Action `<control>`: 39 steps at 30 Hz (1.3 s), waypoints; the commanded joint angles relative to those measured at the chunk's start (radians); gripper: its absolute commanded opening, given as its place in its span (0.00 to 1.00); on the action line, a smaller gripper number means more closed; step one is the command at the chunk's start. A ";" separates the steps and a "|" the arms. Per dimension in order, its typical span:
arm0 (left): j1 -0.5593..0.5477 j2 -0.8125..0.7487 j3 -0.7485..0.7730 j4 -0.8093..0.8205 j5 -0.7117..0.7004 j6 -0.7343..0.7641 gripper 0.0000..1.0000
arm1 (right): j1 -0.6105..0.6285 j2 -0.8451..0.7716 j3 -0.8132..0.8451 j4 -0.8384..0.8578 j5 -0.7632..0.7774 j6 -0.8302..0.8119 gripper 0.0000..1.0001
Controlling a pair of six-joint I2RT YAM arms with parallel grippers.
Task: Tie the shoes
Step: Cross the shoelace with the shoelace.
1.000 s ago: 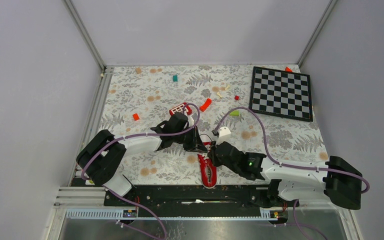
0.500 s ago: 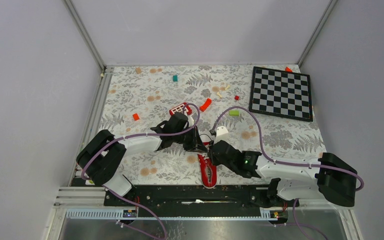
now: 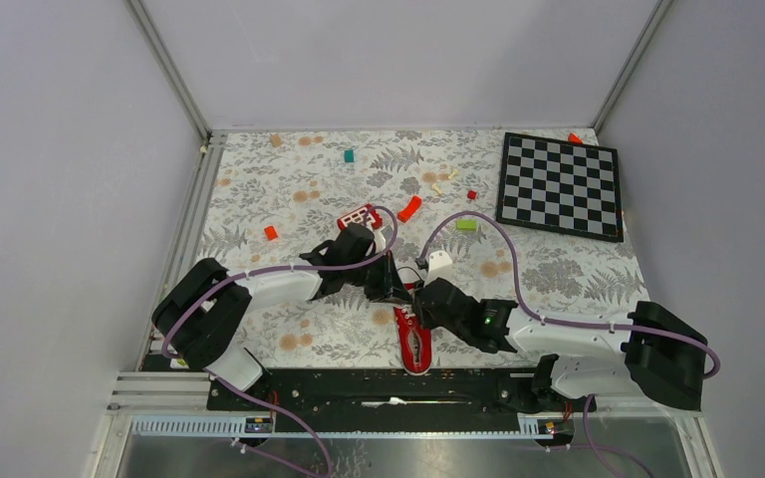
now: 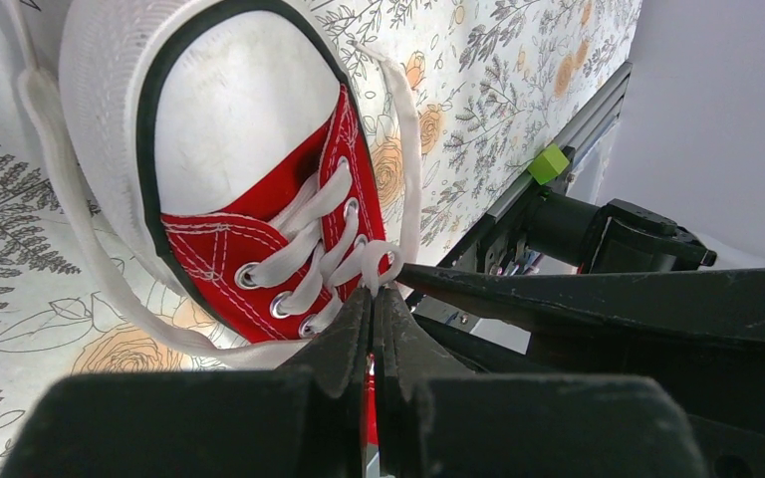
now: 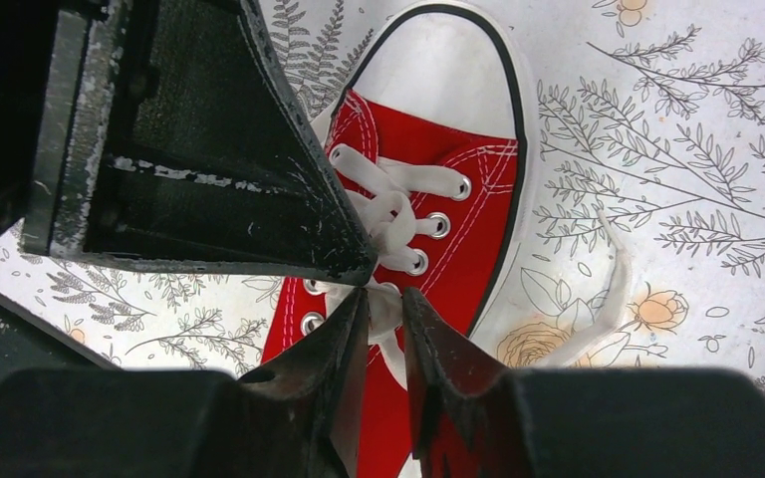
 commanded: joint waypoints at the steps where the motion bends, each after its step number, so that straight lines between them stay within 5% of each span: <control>1: 0.005 0.002 0.023 0.029 0.024 0.013 0.00 | -0.010 0.010 0.043 0.037 -0.041 -0.021 0.26; 8: 0.004 0.012 0.031 0.030 0.030 0.013 0.00 | -0.010 0.048 0.053 0.039 -0.066 -0.023 0.32; 15: 0.005 0.011 0.034 0.028 0.032 0.014 0.00 | -0.019 0.051 0.049 0.037 -0.069 -0.014 0.00; 34: 0.005 0.022 0.022 0.037 0.028 0.018 0.00 | -0.025 -0.057 0.043 0.048 -0.219 0.008 0.00; 39: 0.004 0.022 0.022 0.038 0.028 0.018 0.00 | -0.034 -0.102 0.024 0.027 -0.148 0.025 0.00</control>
